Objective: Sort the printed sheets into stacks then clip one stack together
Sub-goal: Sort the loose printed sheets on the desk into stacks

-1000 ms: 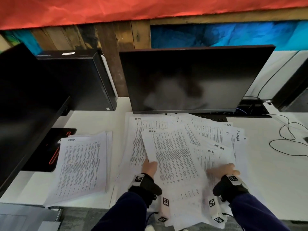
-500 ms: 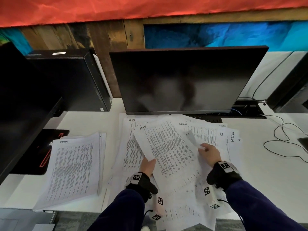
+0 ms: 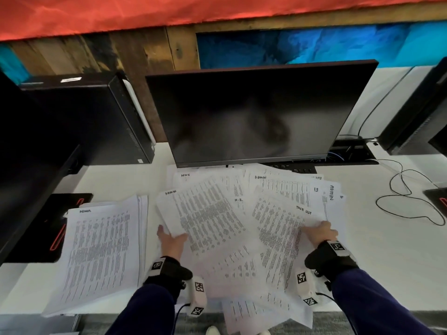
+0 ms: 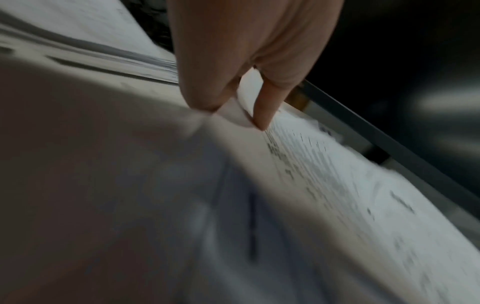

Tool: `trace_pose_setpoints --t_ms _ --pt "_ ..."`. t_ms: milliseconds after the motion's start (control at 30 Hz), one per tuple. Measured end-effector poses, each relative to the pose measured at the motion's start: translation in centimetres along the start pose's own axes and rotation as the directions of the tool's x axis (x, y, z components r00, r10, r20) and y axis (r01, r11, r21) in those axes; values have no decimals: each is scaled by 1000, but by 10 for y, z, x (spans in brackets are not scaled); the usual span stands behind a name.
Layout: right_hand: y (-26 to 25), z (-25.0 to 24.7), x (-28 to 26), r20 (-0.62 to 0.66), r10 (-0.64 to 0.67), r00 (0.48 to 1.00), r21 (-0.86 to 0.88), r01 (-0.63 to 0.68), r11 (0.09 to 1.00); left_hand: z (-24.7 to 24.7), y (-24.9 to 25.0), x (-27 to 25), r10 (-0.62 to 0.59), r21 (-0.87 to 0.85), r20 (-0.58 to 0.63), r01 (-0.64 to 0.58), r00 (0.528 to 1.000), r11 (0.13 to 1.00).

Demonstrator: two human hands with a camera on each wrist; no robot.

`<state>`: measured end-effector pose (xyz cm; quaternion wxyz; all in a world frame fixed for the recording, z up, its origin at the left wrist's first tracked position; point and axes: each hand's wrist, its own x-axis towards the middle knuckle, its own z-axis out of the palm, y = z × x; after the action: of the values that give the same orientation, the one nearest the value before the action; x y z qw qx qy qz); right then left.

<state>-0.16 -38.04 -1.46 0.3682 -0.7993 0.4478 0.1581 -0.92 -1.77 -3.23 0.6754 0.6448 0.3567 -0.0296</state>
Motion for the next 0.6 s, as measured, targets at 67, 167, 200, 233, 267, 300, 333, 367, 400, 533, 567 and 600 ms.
trace_pose_setpoints --t_ms 67,167,200,233,267,300,333,367,400,533,567,600 --pt "2 -1 3 44 60 997 34 -62 998 -9 2 1 -14 -30 72 16 997 999" --pt "7 2 7 43 63 997 48 -65 997 -16 1 3 -4 -4 214 5 977 1000" --pt "7 3 7 24 51 998 63 -53 997 -15 0 4 3 21 251 -9 968 1000" --pt "7 5 7 6 35 999 83 -35 996 -12 -1 4 13 42 283 -26 959 999" --pt "6 5 6 2 13 1000 100 -13 995 -7 0 2 17 78 316 -44 948 996" --pt "5 7 5 8 -13 1000 111 12 994 0 3 -2 26 116 340 -69 940 991" --pt "3 8 3 16 -34 999 135 32 990 8 4 -4 36 161 361 -100 932 982" --pt "2 10 2 25 -35 999 162 30 986 17 5 -6 44 214 371 -132 927 968" --pt "0 11 -1 27 -24 999 184 19 983 27 5 -8 49 273 372 -160 927 949" --pt "2 15 -15 -42 49 998 179 -41 983 62 3 -12 2 456 352 -173 936 873" --pt "4 19 -19 -22 66 998 171 -61 983 69 3 -13 0 463 354 -175 935 869" --pt "5 24 -23 6 62 998 179 -62 982 75 4 -15 -16 467 364 -168 931 868"
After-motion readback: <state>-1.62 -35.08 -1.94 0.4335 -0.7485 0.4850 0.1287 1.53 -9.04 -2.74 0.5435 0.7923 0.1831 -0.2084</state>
